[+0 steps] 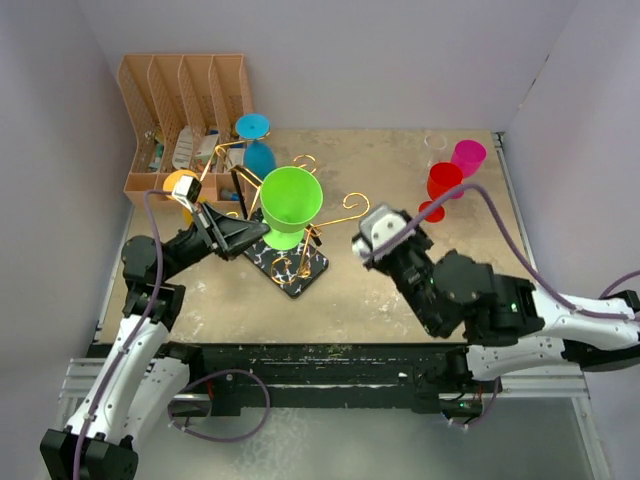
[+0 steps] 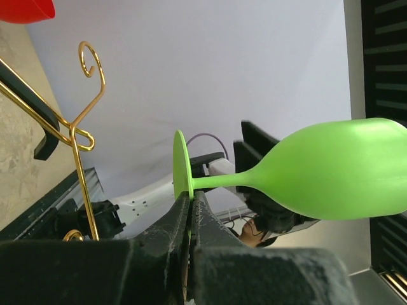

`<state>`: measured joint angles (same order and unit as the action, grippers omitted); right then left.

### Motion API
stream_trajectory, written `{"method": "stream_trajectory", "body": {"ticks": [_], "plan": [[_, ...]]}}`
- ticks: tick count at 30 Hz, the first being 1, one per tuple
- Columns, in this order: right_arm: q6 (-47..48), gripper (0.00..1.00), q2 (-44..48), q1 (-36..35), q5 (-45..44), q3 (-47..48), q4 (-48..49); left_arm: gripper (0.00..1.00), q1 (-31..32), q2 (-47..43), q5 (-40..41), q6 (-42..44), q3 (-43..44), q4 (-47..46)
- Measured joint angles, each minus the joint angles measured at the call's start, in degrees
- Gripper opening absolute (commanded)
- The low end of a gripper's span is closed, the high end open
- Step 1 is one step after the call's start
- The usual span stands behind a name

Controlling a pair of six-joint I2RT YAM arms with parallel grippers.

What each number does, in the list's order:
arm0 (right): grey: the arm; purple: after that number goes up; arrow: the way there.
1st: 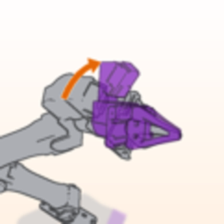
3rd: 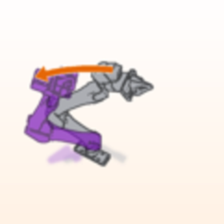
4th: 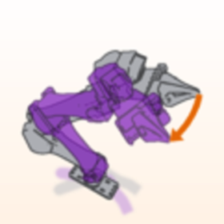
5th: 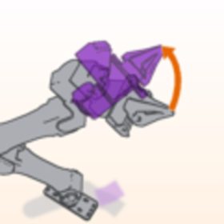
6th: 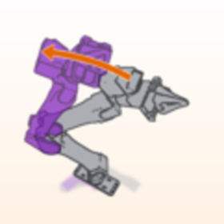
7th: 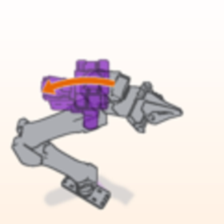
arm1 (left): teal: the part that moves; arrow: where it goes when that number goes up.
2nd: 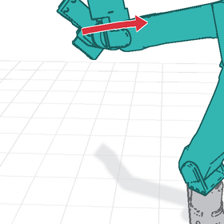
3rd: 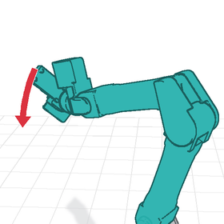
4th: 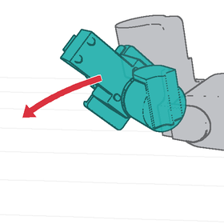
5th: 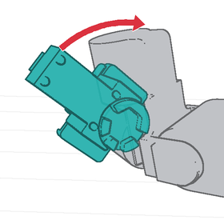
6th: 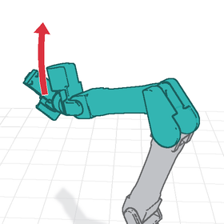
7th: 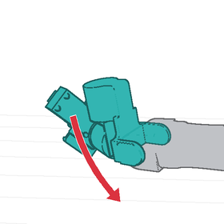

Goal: Take the wine glass off the wine glass rack

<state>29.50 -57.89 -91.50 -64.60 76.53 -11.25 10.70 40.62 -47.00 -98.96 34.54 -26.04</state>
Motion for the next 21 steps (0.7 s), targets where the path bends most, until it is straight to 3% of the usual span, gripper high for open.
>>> {"method": "stream_trajectory", "body": {"ticks": [5, 9, 16, 21], "plan": [[-12.00, 0.40, -4.70, 16.94, 8.61, 10.12, -11.82, 0.00, 0.00, -4.66, 1.03, 5.97, -0.24, 6.10], [-21.11, 0.39, -9.55, 28.00, 18.62, 19.76, -22.18, 0.00, 0.00, -7.48, 3.19, 17.20, 6.21, 22.60], [-33.79, 0.35, -17.97, 35.56, 35.54, 41.64, -35.04, 0.00, 0.00, -9.92, 8.66, 33.81, 19.45, 41.90], [-38.73, 0.44, -18.82, 37.83, 47.15, 47.98, -39.93, 0.00, 0.00, -10.54, 12.02, 40.15, 22.03, 51.41]]}}
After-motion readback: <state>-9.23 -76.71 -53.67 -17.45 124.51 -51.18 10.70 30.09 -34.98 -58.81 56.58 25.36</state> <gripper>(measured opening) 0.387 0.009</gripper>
